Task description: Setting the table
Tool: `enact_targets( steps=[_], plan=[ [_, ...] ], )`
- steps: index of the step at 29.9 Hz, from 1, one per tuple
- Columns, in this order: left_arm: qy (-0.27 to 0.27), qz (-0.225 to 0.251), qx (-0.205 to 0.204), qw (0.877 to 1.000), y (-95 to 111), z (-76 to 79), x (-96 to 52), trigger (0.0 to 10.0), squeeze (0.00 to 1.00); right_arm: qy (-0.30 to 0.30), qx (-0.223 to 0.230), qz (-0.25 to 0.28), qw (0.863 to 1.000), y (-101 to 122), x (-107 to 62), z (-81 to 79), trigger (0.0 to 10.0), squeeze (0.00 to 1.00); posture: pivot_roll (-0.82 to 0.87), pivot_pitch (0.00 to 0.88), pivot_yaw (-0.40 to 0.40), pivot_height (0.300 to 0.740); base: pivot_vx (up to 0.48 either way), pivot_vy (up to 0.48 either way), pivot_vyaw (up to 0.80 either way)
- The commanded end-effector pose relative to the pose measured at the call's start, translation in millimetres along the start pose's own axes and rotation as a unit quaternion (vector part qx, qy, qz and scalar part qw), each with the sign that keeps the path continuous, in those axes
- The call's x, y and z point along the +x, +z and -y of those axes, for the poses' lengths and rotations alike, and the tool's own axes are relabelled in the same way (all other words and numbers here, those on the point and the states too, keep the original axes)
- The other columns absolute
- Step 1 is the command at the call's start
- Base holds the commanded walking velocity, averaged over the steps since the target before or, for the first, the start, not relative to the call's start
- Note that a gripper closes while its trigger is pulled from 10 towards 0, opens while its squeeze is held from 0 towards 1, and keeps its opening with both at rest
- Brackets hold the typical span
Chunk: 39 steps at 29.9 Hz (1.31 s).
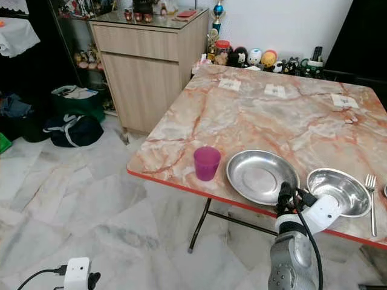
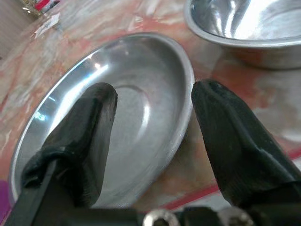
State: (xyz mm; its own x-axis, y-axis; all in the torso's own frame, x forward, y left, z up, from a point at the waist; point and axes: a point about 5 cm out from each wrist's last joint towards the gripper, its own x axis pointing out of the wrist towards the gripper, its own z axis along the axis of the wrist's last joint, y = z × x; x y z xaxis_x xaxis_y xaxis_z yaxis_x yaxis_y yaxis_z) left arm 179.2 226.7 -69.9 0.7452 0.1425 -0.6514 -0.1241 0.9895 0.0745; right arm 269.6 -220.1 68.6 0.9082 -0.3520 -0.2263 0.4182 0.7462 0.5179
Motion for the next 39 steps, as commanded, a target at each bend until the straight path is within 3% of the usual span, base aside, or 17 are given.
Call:
enact_targets(
  steps=[1,14,38,39],
  plan=[
    [-0.002,-0.004,0.001,1.0,-2.5,1.1,-0.9,10.0,0.0,-0.01,0.007,-0.005,1.0,2.6,5.3,0.5,10.0,0.0,0.04,0.0,-0.033,0.74,0.0,0.0,0.0],
    [-0.015,-0.007,0.015,1.0,-3.4,2.2,-1.1,10.0,0.0,-0.051,0.011,-0.007,0.999,3.4,16.3,11.7,10.0,0.0,0.05,0.0,-0.025,0.74,0.0,0.0,0.0],
    [-0.017,-0.008,0.019,1.0,-1.4,2.4,0.0,10.0,0.0,-0.055,0.008,-0.031,0.998,-0.4,36.7,9.4,10.0,0.0,0.05,0.0,-0.023,0.74,0.0,0.0,0.0],
    [-0.017,-0.009,0.019,1.0,-2.2,2.3,-0.3,10.0,0.0,-0.057,-0.005,-0.048,0.997,-5.1,36.5,10.5,0.0,0.0,0.05,0.0,-0.023,0.74,0.0,0.0,0.0]
  ],
)
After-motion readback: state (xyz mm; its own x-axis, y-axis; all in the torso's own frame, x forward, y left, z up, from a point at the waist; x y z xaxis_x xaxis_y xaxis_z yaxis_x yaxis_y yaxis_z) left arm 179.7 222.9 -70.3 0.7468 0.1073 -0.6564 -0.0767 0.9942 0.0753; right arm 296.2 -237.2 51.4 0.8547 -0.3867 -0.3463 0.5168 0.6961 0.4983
